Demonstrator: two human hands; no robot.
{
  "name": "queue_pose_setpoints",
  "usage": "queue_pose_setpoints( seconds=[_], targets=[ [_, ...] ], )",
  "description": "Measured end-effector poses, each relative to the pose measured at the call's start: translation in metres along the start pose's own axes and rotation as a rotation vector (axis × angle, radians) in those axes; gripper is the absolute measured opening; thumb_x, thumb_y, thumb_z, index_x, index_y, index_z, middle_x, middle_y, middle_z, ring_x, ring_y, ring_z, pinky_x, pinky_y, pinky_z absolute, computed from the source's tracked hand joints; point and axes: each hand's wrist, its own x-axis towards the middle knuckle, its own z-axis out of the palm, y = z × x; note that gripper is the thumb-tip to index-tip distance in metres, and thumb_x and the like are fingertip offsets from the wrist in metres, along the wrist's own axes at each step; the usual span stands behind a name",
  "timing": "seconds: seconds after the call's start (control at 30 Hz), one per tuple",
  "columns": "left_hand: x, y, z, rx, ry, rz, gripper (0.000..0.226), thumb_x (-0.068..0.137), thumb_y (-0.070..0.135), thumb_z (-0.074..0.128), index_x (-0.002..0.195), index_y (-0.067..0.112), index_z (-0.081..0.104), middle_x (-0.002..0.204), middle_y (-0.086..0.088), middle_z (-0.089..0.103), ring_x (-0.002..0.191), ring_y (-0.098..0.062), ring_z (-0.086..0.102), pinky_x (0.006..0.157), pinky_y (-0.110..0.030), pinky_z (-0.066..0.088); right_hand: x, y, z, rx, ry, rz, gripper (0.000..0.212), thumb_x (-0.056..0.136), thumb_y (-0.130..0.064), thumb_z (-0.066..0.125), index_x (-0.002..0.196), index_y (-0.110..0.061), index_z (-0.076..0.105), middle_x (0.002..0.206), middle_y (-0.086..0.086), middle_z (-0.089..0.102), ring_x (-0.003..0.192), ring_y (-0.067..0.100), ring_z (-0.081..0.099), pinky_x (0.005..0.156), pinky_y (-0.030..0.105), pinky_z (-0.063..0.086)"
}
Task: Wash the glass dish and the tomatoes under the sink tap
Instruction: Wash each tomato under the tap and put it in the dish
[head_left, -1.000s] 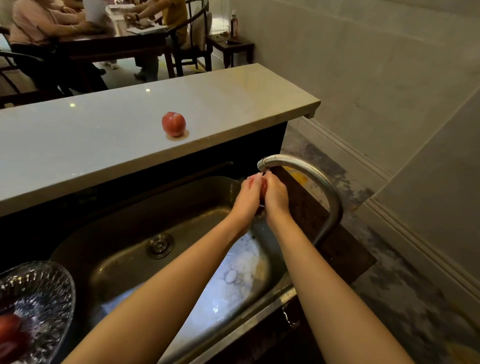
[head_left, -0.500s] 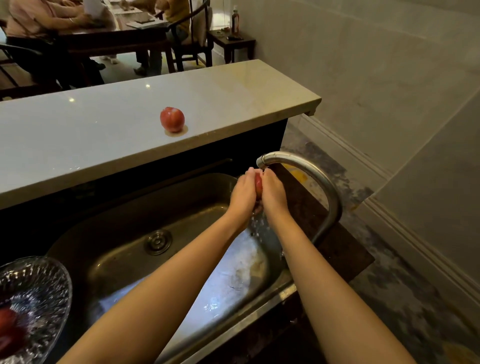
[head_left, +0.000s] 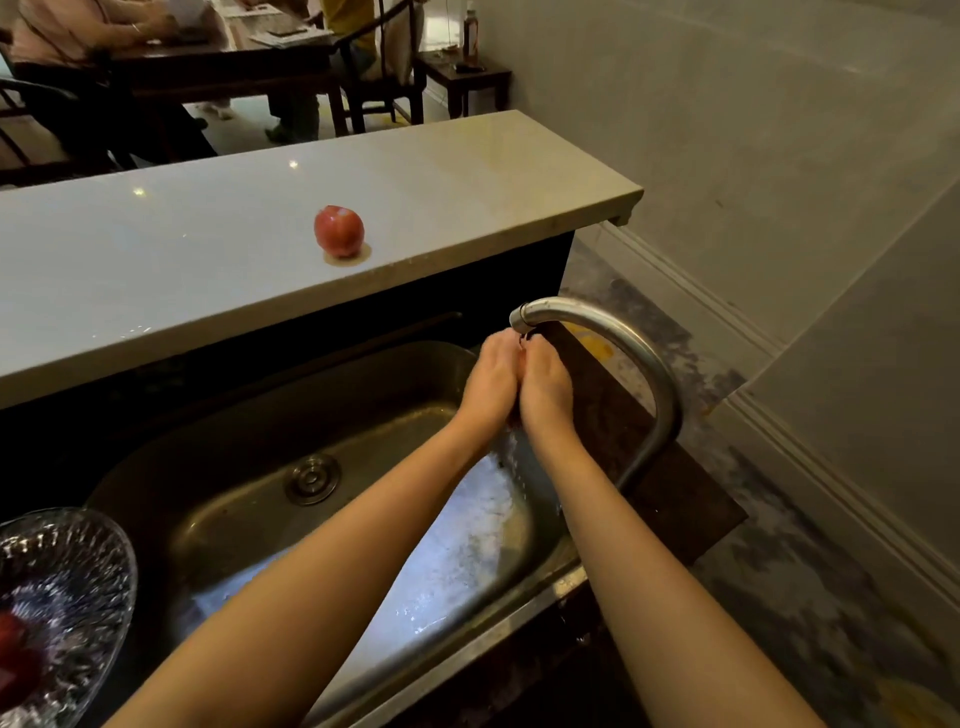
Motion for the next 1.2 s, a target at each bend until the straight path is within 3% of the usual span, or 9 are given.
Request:
queue_pose_setpoints(
  seconds=[0.13, 0.23, 0.33, 0.4, 0.5, 0.67, 0.77, 1.07, 1.2],
  targets=[
    [0.005, 0.004, -0.007, -0.056, 0.004, -0.131, 0.047, 0.101, 0.039, 0.024, 0.077, 0.019, 0.059, 0.066, 0.001, 0.058, 0.062, -0.011, 0.056, 0.053, -0.021, 0.045, -0.005, 0.008, -0.002, -0.136, -0.156, -0.14, 0.024, 0.094, -0.042, 0.033, 0.095, -0.031, 0.054, 0.086, -0.01, 0.06, 0.083, 0.01, 0.06, 0.067, 0.025, 0.049],
    [-0.004, -0.003, -0.002, 0.05, -0.066, -0.059, 0.035, 0.099, 0.041, 0.031, 0.105, 0.016, 0.055, 0.086, 0.004, 0.059, 0.08, -0.01, 0.058, 0.066, -0.02, 0.048, 0.01, 0.001, 0.001, 0.036, 0.027, 0.149, 0.03, 0.092, -0.029, 0.04, 0.088, -0.01, 0.064, 0.082, 0.006, 0.063, 0.084, 0.024, 0.061, 0.071, 0.035, 0.05],
    [-0.009, -0.011, 0.006, -0.034, -0.11, -0.059, 0.032, 0.096, 0.039, 0.04, 0.123, 0.021, 0.045, 0.107, -0.002, 0.058, 0.097, -0.016, 0.059, 0.076, -0.029, 0.051, 0.014, -0.003, 0.0, 0.194, 0.033, 0.299, 0.031, 0.095, -0.026, 0.039, 0.075, -0.011, 0.059, 0.072, 0.006, 0.055, 0.072, 0.021, 0.056, 0.065, 0.031, 0.044],
    [-0.008, -0.01, 0.006, -0.187, -0.079, -0.138, 0.026, 0.096, 0.038, 0.043, 0.109, 0.017, 0.052, 0.094, -0.005, 0.058, 0.083, -0.016, 0.059, 0.067, -0.031, 0.049, 0.009, -0.001, -0.004, -0.003, -0.052, 0.223, 0.038, 0.097, -0.037, 0.032, 0.096, -0.012, 0.061, 0.08, 0.001, 0.057, 0.078, 0.017, 0.058, 0.072, 0.03, 0.046],
    [-0.005, -0.012, 0.002, -0.441, -0.105, -0.367, 0.041, 0.09, 0.052, 0.046, 0.071, 0.017, 0.051, 0.062, -0.003, 0.044, 0.046, -0.01, 0.043, 0.039, -0.021, 0.035, -0.007, 0.005, -0.019, -0.409, -0.114, 0.064, 0.047, 0.096, -0.051, 0.02, 0.105, -0.026, 0.059, 0.077, -0.009, 0.057, 0.068, 0.006, 0.059, 0.059, 0.021, 0.041],
    [-0.002, -0.019, 0.0, -0.752, -0.234, -0.672, 0.048, 0.083, 0.061, 0.05, 0.085, 0.012, 0.054, 0.067, -0.005, 0.051, 0.04, -0.008, 0.046, 0.031, -0.013, 0.034, -0.028, 0.023, -0.042, -1.22, -0.141, 0.012, 0.034, 0.099, -0.029, 0.031, 0.12, -0.017, 0.054, 0.119, 0.008, 0.058, 0.112, 0.028, 0.049, 0.086, 0.04, 0.042],
    [-0.003, -0.017, 0.001, -0.798, -0.237, -0.674, 0.03, 0.087, 0.046, 0.054, 0.096, 0.017, 0.051, 0.076, -0.004, 0.045, 0.04, -0.007, 0.047, 0.03, -0.01, 0.029, -0.04, 0.031, -0.042, -1.313, -0.17, 0.173, 0.026, 0.094, -0.016, 0.047, 0.116, -0.008, 0.059, 0.12, 0.013, 0.059, 0.11, 0.031, 0.056, 0.084, 0.039, 0.049],
    [-0.009, -0.008, 0.006, -0.53, -0.214, -0.583, 0.049, 0.093, 0.056, 0.033, 0.084, 0.01, 0.047, 0.069, -0.009, 0.051, 0.036, -0.008, 0.041, 0.032, -0.015, 0.019, -0.058, 0.041, -0.046, -1.353, -0.202, -0.016, 0.022, 0.091, 0.0, 0.046, 0.107, -0.001, 0.062, 0.111, 0.017, 0.064, 0.104, 0.032, 0.061, 0.082, 0.038, 0.051],
    [-0.011, -0.004, 0.003, -0.498, -0.191, -0.618, 0.04, 0.092, 0.049, 0.045, 0.105, 0.011, 0.046, 0.08, -0.01, 0.052, 0.053, -0.014, 0.049, 0.036, -0.015, 0.035, -0.068, 0.041, -0.049, -1.351, -0.183, -0.083, 0.023, 0.091, 0.003, 0.044, 0.105, -0.001, 0.062, 0.108, 0.018, 0.063, 0.102, 0.033, 0.06, 0.079, 0.039, 0.051]
  ],
)
